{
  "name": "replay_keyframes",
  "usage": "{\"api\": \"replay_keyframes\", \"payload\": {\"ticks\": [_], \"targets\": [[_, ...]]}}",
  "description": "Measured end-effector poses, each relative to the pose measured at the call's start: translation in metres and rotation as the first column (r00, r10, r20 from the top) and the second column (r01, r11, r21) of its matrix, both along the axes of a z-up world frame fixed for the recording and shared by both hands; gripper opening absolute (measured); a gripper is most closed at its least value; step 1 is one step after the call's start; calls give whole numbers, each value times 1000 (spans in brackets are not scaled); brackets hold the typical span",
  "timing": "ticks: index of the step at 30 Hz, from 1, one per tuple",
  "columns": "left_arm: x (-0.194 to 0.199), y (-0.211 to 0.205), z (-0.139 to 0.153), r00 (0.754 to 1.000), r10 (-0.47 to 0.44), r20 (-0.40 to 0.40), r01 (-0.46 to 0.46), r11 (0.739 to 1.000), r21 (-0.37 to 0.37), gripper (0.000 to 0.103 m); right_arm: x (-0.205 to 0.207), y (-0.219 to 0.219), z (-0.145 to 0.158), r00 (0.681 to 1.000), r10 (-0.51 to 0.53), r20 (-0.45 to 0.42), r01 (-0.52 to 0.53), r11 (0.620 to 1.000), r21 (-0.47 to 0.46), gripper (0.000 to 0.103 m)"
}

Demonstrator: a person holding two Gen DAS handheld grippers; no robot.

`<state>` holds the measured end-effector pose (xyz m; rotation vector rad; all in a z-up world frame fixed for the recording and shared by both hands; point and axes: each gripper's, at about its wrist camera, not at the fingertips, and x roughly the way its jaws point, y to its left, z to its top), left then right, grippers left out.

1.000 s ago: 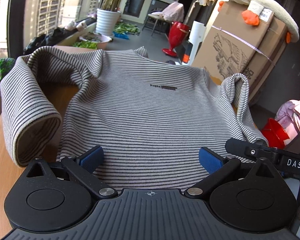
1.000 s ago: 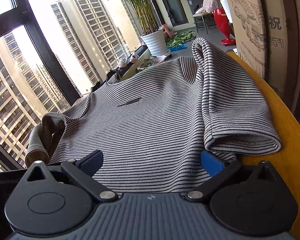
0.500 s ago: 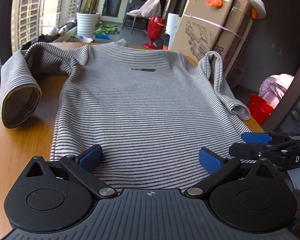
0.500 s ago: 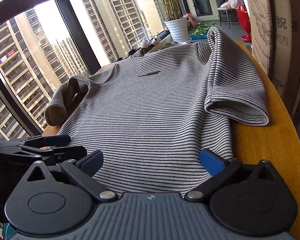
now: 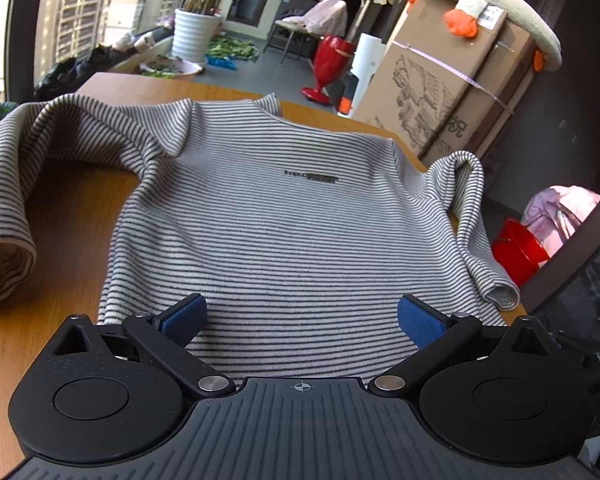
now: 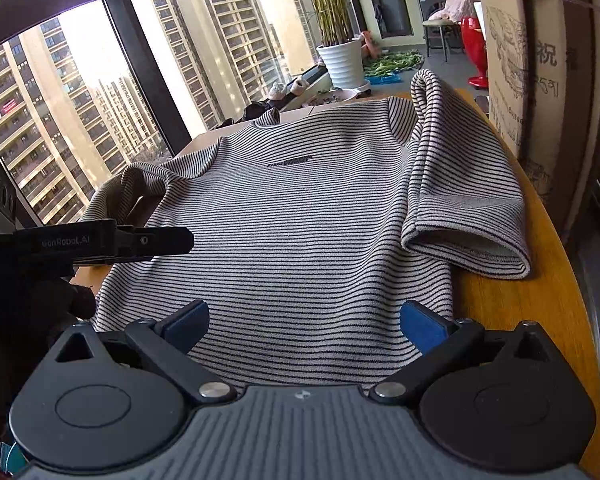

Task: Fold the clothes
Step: 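Move both grippers over the striped shirt toward its sleeves, then grasp the rolled sleeve nearest the left gripper with the left gripper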

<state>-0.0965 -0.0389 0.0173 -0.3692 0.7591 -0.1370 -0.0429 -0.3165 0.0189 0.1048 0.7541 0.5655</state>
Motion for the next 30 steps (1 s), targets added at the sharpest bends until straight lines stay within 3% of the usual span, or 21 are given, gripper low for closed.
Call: {"api": "replay_keyframes", "payload": {"ticks": [2,4,6,8,9,10,11,15,18,21,22,23,26,30], "targets": [[-12,8,6,999,22,40,-21,1000,-18,103,5,-6,3,999,-33,28,33,999,1,101],[-32,22,20,988,88,130,-86,996,-20,103,8,-4,1,998,-42,36,41,999,17,101],[-52,35,34,960,162,226,-176,984,41,103,11,-1,-2,998,-47,41,45,998,36,101],[-70,45,44,931,219,293,-270,952,147,95,13,2,-5,998,-52,45,49,997,54,101],[-76,50,46,924,235,301,-303,931,204,87,15,3,-7,997,-54,48,51,997,63,101],[-79,55,47,924,247,291,-325,908,263,71,16,4,-9,997,-57,50,53,996,72,101],[-79,59,46,928,255,271,-336,889,311,67,18,6,-10,998,-47,48,43,995,95,101],[-70,67,31,942,282,180,-335,824,458,70,32,9,-8,996,76,43,-85,964,252,103],[-54,70,23,939,306,156,-341,787,513,69,54,13,-10,954,297,50,-292,872,393,103],[-34,78,14,940,326,102,-329,785,525,62,68,17,-20,906,423,-2,-368,789,491,103],[-29,80,13,940,331,83,-324,790,520,46,73,18,-24,887,461,-18,-385,761,523,103],[-26,84,13,937,343,67,-328,798,506,27,72,18,-24,881,473,-22,-392,754,527,103],[-24,100,26,911,409,55,-391,811,435,12,65,17,-24,878,478,-18,-404,761,507,103],[-31,129,71,864,489,116,-499,805,321,8,55,16,-23,874,486,-14,-420,770,480,103]]}}
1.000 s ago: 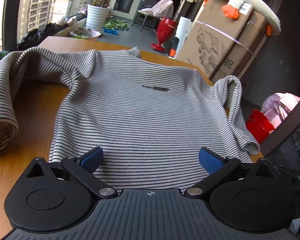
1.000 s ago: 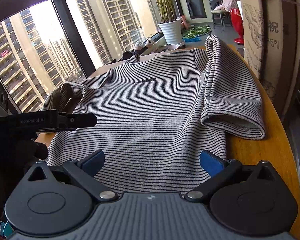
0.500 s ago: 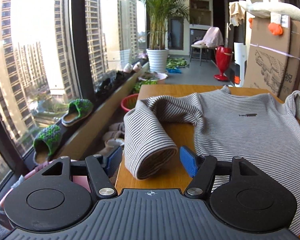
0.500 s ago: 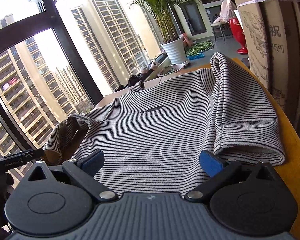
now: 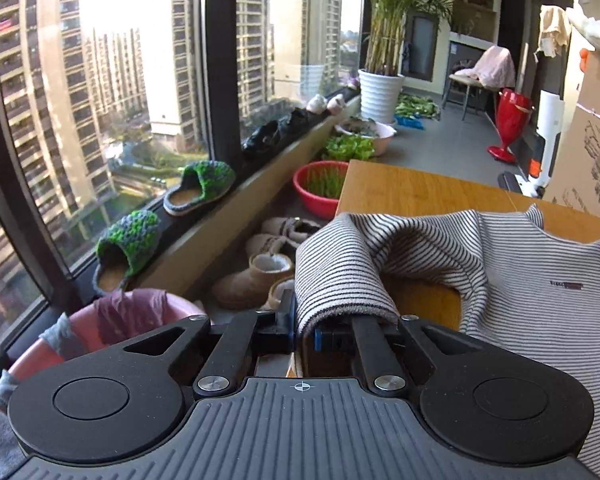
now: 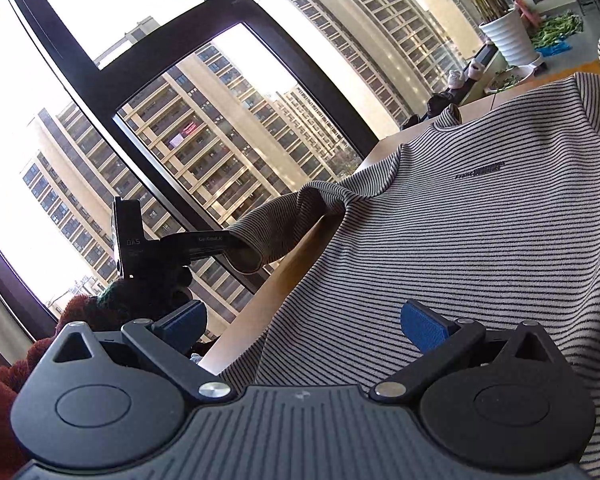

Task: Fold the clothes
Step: 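Grasp the rolled sleeve nearest the left gripper with the left gripper, then lift the held sleeve up off the table with the left gripper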

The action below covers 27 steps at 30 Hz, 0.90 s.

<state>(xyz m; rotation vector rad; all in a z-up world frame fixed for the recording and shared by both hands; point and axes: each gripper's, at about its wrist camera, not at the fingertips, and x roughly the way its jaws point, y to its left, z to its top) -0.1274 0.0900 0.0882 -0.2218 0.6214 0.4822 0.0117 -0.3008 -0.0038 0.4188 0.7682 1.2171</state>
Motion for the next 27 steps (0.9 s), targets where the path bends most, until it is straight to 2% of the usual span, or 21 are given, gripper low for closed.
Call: {"api": "replay_keyframes", "payload": {"ticks": [5,6,8,11,12,13,15,16,18,19,20,22,23,25,26,27], "targets": [[2,17,68,989,22,146,-18,999,-28,8,7,-14,-1,997,-57,-46,59,997,46,103],[4,21,79,984,23,176,-14,998,-57,8,8,-17,-1,996,-71,-54,74,996,53,103],[5,30,95,971,37,235,3,986,-167,7,10,-23,-1,993,-94,-69,99,993,68,103],[9,41,107,952,57,300,42,949,-314,7,12,-26,-1,991,-107,-76,113,991,71,103],[11,42,108,949,56,310,55,939,-339,7,13,-25,-1,991,-108,-75,113,991,67,103],[14,41,109,949,49,311,63,938,-341,7,13,-25,-2,991,-107,-76,112,992,64,103],[16,35,103,958,30,286,59,952,-299,7,13,-24,-3,991,-106,-80,111,992,58,103],[16,32,96,965,25,260,48,961,-271,11,13,-24,-4,991,-105,-81,110,992,55,103],[10,33,76,974,35,222,30,959,-283,28,15,-24,-6,990,-103,-92,108,993,51,103],[6,34,66,978,43,205,21,954,-298,50,16,-23,-6,990,-102,-98,107,993,48,103],[-1,38,53,980,61,190,5,944,-331,66,17,-23,-7,989,-101,-104,106,993,46,103],[-15,54,21,982,104,155,-24,895,-446,73,19,-22,-9,988,-99,-115,104,994,41,103],[-21,65,2,982,127,139,-37,853,-521,74,20,-22,-10,988,-98,-121,103,994,39,103],[-34,87,-34,977,182,108,-64,743,-667,77,22,-21,-13,987,-84,-136,91,995,43,103],[-40,97,-51,972,214,99,-75,678,-731,78,23,-20,-15,987,-78,-143,85,995,43,103],[-47,109,-69,964,250,89,-82,601,-795,78,24,-18,-16,986,-72,-150,79,996,42,103]]}}
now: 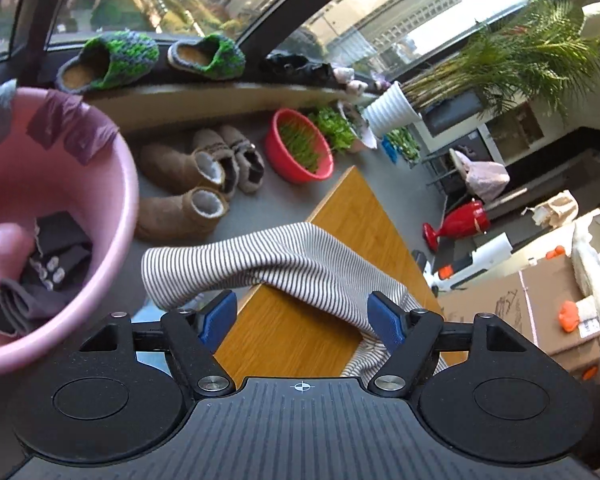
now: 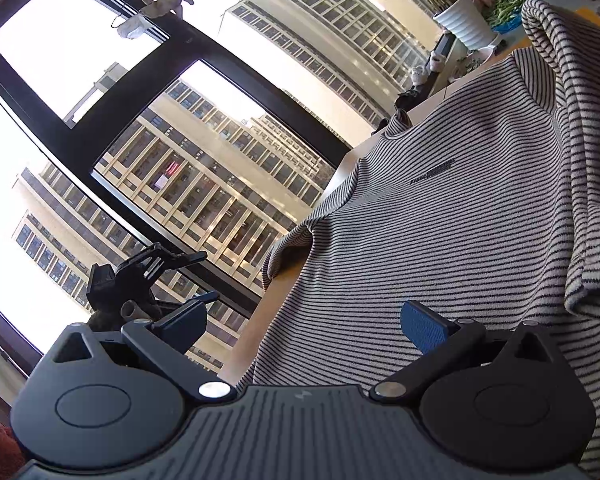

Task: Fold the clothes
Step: 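Lift the held sleeve up off the table with the left gripper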

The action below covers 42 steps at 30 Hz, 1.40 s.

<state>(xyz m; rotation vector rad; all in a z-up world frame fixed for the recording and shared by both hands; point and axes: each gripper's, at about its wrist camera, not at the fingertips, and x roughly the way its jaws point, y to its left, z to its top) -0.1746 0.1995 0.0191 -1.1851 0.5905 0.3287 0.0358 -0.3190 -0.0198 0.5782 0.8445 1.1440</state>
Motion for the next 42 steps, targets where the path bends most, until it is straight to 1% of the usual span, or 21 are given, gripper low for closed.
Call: {"api": "replay_keyframes", "payload": {"ticks": [1,2,4,6,9,12,13,18,20,21,22,23,25,26,29,31,32,34,35,37,42], "targets": [[-7,13,-21,999,30,19,-28,995,-100,79,1,1,-1,1000,4,-5,-4,1000,-1,103],[-13,23,-38,998,51,35,-44,984,-173,82,1,2,-2,1000,6,-10,-6,1000,-2,103],[-20,36,-65,995,79,59,-60,959,-278,88,2,3,-4,1000,8,-16,-9,1000,-3,103],[-22,45,-92,992,109,69,-75,921,-382,91,2,4,-5,1000,6,-13,-6,1000,1,103],[-22,56,-132,986,154,69,-96,848,-522,93,1,7,-6,1000,-3,4,3,1000,-6,103],[-13,61,-159,981,188,52,-115,774,-623,94,-3,12,-5,999,-11,35,12,999,-40,103],[-8,62,-164,980,193,48,-117,756,-644,94,-5,13,-5,999,-13,46,16,999,-51,103],[19,58,-181,979,202,11,-136,697,-704,98,-8,17,-4,997,-22,72,27,996,-80,103],[29,56,-186,977,213,-8,-156,688,-709,98,-9,17,-5,997,-25,76,31,996,-80,103],[31,56,-185,976,219,-9,-163,698,-697,98,-9,17,-5,997,-26,76,32,996,-78,103],[32,57,-182,975,224,-4,-168,718,-675,94,-9,17,-5,997,-27,77,33,997,-77,103],[34,58,-180,973,230,1,-173,737,-653,67,-9,17,-5,997,-28,77,33,997,-74,103],[36,60,-174,971,240,12,-184,774,-606,31,-9,16,-5,997,-29,76,34,997,-70,103],[35,62,-166,971,240,24,-184,801,-570,26,-9,16,-5,997,-29,75,34,997,-67,103],[27,68,-125,974,217,70,-167,889,-427,22,-8,13,-5,997,-33,69,36,998,-48,103],[21,68,-89,976,186,110,-143,936,-321,19,-6,10,-5,998,-35,55,37,999,-23,103],[19,67,-67,977,163,136,-125,959,-253,19,-5,8,-5,998,-36,47,37,999,-10,103],[17,59,-29,980,116,163,-95,987,-129,17,-6,5,-3,998,-35,54,35,999,14,103],[18,53,-12,981,93,167,-83,994,-69,15,-7,3,-2,998,-35,59,34,999,26,103],[22,41,19,984,53,170,-61,997,44,13,-9,-1,1,997,-35,68,31,998,50,103],[46,6,74,985,-13,174,-24,978,207,11,-13,-10,8,995,-34,93,24,994,110,103]]}}
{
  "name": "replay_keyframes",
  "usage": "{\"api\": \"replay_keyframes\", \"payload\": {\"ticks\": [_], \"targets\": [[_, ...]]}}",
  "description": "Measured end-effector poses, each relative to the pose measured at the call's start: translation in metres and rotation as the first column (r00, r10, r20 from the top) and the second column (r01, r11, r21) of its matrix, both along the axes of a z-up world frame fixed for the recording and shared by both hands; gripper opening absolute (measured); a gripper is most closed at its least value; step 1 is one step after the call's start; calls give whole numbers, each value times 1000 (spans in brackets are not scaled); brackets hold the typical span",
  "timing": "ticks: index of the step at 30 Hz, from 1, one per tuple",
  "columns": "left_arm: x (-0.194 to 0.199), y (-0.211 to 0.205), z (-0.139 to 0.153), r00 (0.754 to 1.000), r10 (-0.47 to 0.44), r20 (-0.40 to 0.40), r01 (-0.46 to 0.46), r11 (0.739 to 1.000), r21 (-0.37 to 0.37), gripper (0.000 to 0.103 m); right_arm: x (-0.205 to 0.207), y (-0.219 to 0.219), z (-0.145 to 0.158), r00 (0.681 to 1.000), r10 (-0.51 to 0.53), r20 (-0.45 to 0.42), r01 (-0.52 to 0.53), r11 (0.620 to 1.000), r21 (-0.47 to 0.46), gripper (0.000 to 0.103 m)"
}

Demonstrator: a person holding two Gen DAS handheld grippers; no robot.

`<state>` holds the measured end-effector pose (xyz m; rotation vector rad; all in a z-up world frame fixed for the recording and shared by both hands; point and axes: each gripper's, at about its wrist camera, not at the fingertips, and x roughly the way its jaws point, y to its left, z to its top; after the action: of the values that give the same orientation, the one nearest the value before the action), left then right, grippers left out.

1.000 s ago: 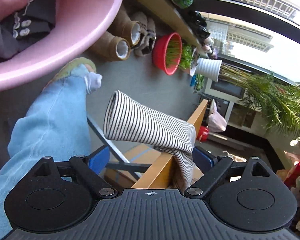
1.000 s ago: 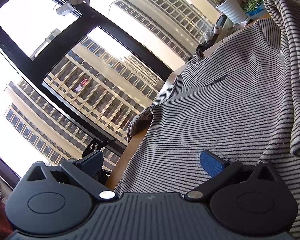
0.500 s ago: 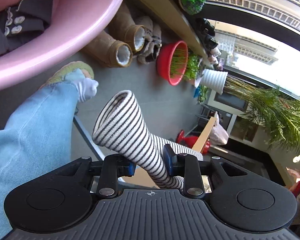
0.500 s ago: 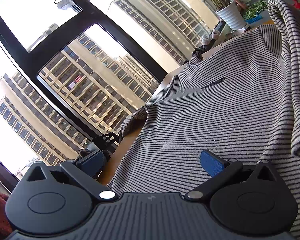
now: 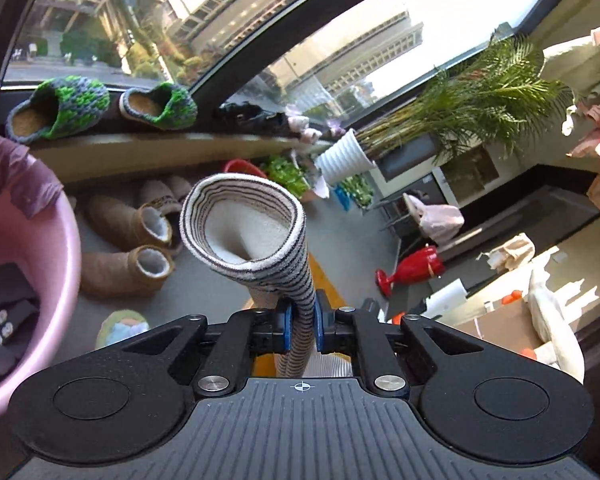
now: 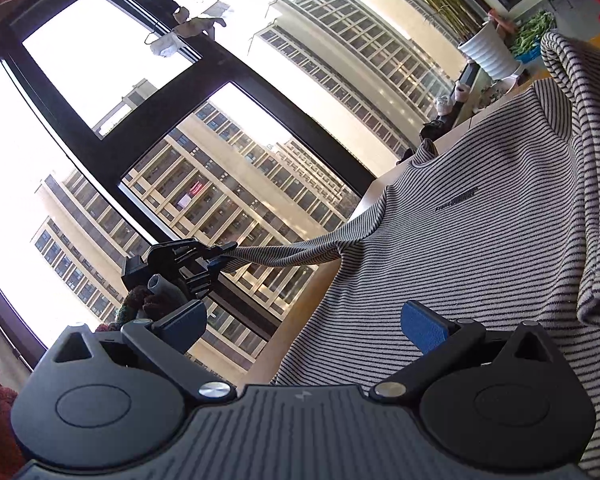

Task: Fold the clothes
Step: 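Lift the held sleeve up off the table with the left gripper, then fold the sleeve across the shirt body with the left gripper and release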

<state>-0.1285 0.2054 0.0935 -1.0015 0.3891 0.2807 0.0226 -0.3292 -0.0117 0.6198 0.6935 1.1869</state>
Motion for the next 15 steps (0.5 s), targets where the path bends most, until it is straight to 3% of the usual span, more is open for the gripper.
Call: {"api": "replay_keyframes", "payload": {"ticks": [5,10,15], "targets": [[27,-43,44,998,-49,-28,54,977,207,10,0,-4,1,1000,-22,-7,22,1000,-10,103],[42,-90,79,990,-138,-8,134,950,282,10,-3,-4,4,1000,-17,3,17,1000,-24,103],[56,-137,99,970,-242,10,228,925,302,10,-9,-7,9,999,0,38,0,1000,-3,103]]}}
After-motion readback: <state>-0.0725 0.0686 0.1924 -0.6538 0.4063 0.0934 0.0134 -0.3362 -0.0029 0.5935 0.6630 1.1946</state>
